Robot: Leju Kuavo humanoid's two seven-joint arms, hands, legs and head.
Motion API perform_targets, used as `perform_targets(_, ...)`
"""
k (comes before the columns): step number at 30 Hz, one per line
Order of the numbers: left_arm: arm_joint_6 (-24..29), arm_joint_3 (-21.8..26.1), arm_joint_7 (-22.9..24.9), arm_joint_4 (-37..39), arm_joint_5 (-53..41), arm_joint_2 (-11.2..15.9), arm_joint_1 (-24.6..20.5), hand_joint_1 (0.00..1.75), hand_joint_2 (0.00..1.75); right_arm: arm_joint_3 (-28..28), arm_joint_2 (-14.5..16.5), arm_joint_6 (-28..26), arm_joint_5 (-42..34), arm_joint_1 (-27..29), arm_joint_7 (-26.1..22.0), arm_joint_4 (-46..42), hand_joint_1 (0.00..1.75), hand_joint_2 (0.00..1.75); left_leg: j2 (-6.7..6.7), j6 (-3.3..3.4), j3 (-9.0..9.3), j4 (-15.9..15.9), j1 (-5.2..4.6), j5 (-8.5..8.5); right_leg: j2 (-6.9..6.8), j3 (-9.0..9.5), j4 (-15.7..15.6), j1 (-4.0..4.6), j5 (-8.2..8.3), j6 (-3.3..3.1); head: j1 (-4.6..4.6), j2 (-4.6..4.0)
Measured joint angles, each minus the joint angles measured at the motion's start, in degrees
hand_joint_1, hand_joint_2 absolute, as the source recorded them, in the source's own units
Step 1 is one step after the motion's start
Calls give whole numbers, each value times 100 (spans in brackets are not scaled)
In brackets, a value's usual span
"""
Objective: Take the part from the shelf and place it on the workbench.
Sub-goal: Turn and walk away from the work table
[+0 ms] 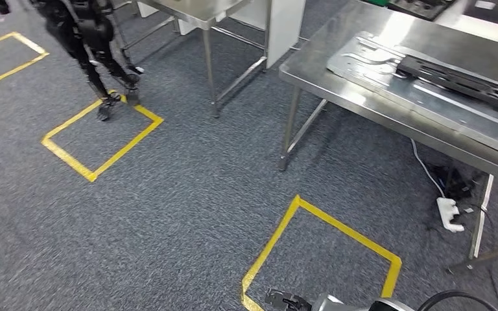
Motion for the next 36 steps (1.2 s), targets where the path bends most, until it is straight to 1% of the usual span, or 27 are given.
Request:
perform_targets(1,-8,0,-2,0,-1,-12,10,0,0,1,-2,-1,0,16,0,5,0,0,-90,-3,-1,11,5,-4,12,-102,156,-9,15,14,-1,0)
perform_targets(2,-11,0,-2,0,-2,-21,20,0,0,1,-3,-2,0,26,0,10,0,0,-184,-12,-2,30,15,-12,21,-105,93,-20,141,28,-1,0)
perform_targets(4,-12,0,-2,0,-17,-34,31,0,0,2,-11,-2,0,30,0,17,0,0,-364,-65,-11,100,48,-47,134,135,-539,-65,553,59,-1,0)
perform_targets(5,-13,-1,-2,1,-27,-33,25,0,0,5,-14,-1,0,28,0,19,0,0,-448,-104,-39,158,55,-75,286,273,-871,-96,683,71,0,-1)
perform_targets(7,-16,-1,-2,1,-39,-31,12,0,0,26,-17,2,0,21,-6,22,0,0,-598,-178,-115,242,61,-103,498,412,-1173,-131,741,42,-4,0)
perform_targets(8,-19,-2,-2,2,-40,-27,11,0,0,44,-17,3,0,20,-10,24,0,0,-672,-211,-149,253,63,-96,506,421,-1176,-126,723,8,-6,0)
perform_targets(9,-21,-2,-1,2,-41,-22,18,0,0,62,-16,4,0,19,-14,25,0,0,-743,-236,-168,244,73,-81,423,426,-1169,-128,730,-40,-9,1)
perform_targets(10,-23,-2,-1,2,-42,-17,33,0,0,80,-14,5,0,14,-15,26,0,0,-714,-261,-192,263,72,-85,349,434,-1180,-129,737,-76,-10,0)
perform_targets(11,-22,-2,-1,1,-43,-8,40,0,0,94,-11,5,0,9,-16,26,0,0,-596,-287,-241,344,68,-130,279,444,-1190,-135,743,-111,-17,0)
perform_targets(12,-21,-2,-1,1,-43,-2,36,0,0,107,-9,4,0,4,-17,26,0,0,-417,-311,-340,535,64,-229,209,454,-1200,-138,745,-143,-24,0)
perform_targets(13,-21,-2,-2,0,-43,0,28,0,0,117,-11,3,0,3,-18,27,0,0,-202,-336,-489,832,63,-371,139,463,-1204,-125,740,-166,-30,0)
perform_targets(14,-22,-2,-2,0,-43,1,16,0,0,126,-16,3,0,7,-19,29,0,0,-61,-359,-677,1197,71,-525,61,467,-1204,-112,729,-186,-34,0)
perform_targets(16,-22,-2,-1,0,-42,-14,23,0,0,138,-26,3,1,16,-18,32,0,0,41,-375,-978,1745,89,-674,-101,478,-1204,-87,704,-210,-33,0)
perform_targets(17,-22,-2,-1,0,-42,-21,34,0,0,142,-28,4,1,16,-19,34,0,0,55,-366,-996,1757,92,-610,-177,488,-1203,-76,688,-215,-33,0)
perform_targets(18,-21,-2,-1,0,-42,-25,41,0,0,148,-28,4,2,15,-19,34,0,0,75,-342,-899,1554,89,-456,-249,507,-1203,-65,670,-217,-33,0)
perform_targets(19,-19,-2,-1,0,-42,-25,41,0,0,156,-27,5,4,12,-20,34,0,0,141,-300,-706,1183,70,-256,-318,536,-1206,-53,648,-215,-33,0)
perform_targets(20,-16,-2,-2,0,-42,-23,32,0,0,166,-27,5,7,10,-20,34,0,0,280,-251,-501,806,28,-126,-386,568,-1214,-40,625,-209,-33,0)
perform_targets(22,-12,-2,-2,0,-38,-22,3,0,0,189,-26,8,14,2,-21,33,0,0,481,-168,-233,315,-65,-16,-511,624,-1246,-17,590,-176,-31,0)
perform_targets(23,-10,-2,-2,0,-37,-17,-3,0,0,201,-26,9,16,-1,-21,33,0,0,501,-149,-204,257,-97,-41,-574,648,-1270,-7,580,-154,-31,0)
perform_targets(25,-9,-2,0,0,-36,0,14,0,0,222,-28,13,17,-13,-22,34,0,0,362,-121,-165,181,-77,-12,-652,701,-1306,0,550,-105,-28,0)
perform_targets(27,-11,-2,2,1,-34,6,20,0,0,236,-38,16,19,-24,-25,35,0,0,236,-84,-82,62,-27,27,-422,656,-1134,-4,415,-66,-21,0)
perform_targets(29,-21,-2,2,1,-33,-7,-4,0,0,248,-45,21,20,-22,-28,36,0,0,107,-49,-35,3,-6,44,-84,366,-542,-10,138,-48,-15,0)
perform_targets(31,-35,-2,4,0,-32,-26,-10,0,0,258,-45,26,20,-8,-28,37,0,0,-49,-33,-32,11,-3,36,13,-25,110,-16,-43,-29,-13,0)
perform_targets(32,-42,-2,7,0,-32,-36,-3,0,0,261,-47,26,20,0,-28,39,0,0,-134,-32,-31,21,4,28,21,-123,205,-22,8,-15,-13,0)
perform_targets(33,-52,-2,10,0,-32,-43,4,0,0,263,-50,26,20,7,-28,43,0,0,-228,-42,-30,39,16,17,29,-141,121,-33,154,1,-13,0)
perform_targets(35,-73,-2,15,0,-33,-50,13,0,0,266,-62,25,20,10,-28,48,0,0,-389,-90,-36,108,50,-23,128,68,-505,-78,587,35,-13,0)
perform_targets(36,-82,-2,16,0,-34,-48,10,0,0,267,-66,26,20,9,-28,49,0,0,-460,-128,-55,161,58,-54,262,184,-809,-108,723,53,-12,-1)
